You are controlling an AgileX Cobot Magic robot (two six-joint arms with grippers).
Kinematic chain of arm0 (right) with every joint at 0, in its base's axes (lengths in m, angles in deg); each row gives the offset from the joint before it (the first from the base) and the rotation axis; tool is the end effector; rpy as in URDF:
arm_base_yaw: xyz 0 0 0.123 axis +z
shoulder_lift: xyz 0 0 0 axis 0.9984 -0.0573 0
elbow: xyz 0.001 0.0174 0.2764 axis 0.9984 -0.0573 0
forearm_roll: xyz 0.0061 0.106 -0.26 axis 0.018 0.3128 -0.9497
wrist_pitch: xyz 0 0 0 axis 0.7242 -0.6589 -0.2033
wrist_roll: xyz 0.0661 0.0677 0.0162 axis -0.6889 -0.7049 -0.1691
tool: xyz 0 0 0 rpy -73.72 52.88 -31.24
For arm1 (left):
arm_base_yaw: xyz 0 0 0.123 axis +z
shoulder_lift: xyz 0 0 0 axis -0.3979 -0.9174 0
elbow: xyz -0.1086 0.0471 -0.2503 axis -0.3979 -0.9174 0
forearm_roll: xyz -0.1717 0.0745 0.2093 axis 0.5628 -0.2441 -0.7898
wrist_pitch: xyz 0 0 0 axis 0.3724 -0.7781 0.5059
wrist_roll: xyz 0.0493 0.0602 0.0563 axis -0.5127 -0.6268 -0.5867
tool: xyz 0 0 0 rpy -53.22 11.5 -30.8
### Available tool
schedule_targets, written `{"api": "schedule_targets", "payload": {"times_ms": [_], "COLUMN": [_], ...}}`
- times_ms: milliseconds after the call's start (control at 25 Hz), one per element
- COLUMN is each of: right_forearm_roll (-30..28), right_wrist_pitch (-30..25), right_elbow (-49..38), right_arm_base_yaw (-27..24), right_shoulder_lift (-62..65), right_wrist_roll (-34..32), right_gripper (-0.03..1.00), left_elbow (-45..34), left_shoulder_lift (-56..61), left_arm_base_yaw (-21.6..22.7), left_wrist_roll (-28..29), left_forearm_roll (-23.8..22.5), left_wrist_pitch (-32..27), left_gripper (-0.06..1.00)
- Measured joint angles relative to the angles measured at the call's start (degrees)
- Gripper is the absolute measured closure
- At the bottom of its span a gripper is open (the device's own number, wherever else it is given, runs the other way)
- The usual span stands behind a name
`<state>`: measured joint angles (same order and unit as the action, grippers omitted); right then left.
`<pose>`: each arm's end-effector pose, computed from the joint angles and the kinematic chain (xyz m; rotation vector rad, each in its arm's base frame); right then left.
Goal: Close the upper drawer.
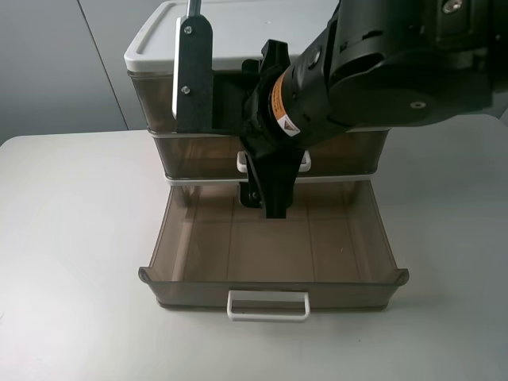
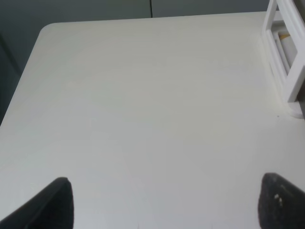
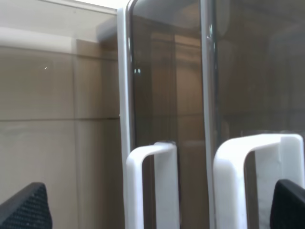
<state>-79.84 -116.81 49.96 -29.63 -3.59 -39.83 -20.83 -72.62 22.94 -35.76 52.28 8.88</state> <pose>0.2187 0.2803 0.2254 -1.7494 1.6500 -0.2951 0.0310 0.0046 0.2910 -0.0185 2.0513 0.0485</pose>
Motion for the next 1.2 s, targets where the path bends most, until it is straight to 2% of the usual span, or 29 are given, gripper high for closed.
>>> {"api": "schedule_targets", "payload": {"times_ms": [520,1200], "right_forearm_roll": [-0.4,2.7], "right_wrist_pitch": [3.4,2.1], "right_elbow": [0.0,0.0], "right_arm_base_yaw": [-0.6,-0.6], "right_shoulder_lift": [0.0,1.4], "right_wrist_roll": [0.1,0.0], "right_gripper": [0.27,0.27], "left_elbow": [0.0,0.0], "left_shoulder_lift": [0.0,0.0], "left_arm_base_yaw": [0.0,0.0], "left_wrist_roll": [0.0,0.0], "left_forearm_roll": [0.0,0.0], "left_wrist_pitch": [0.0,0.0], "left_gripper": [0.20,0.20]}}
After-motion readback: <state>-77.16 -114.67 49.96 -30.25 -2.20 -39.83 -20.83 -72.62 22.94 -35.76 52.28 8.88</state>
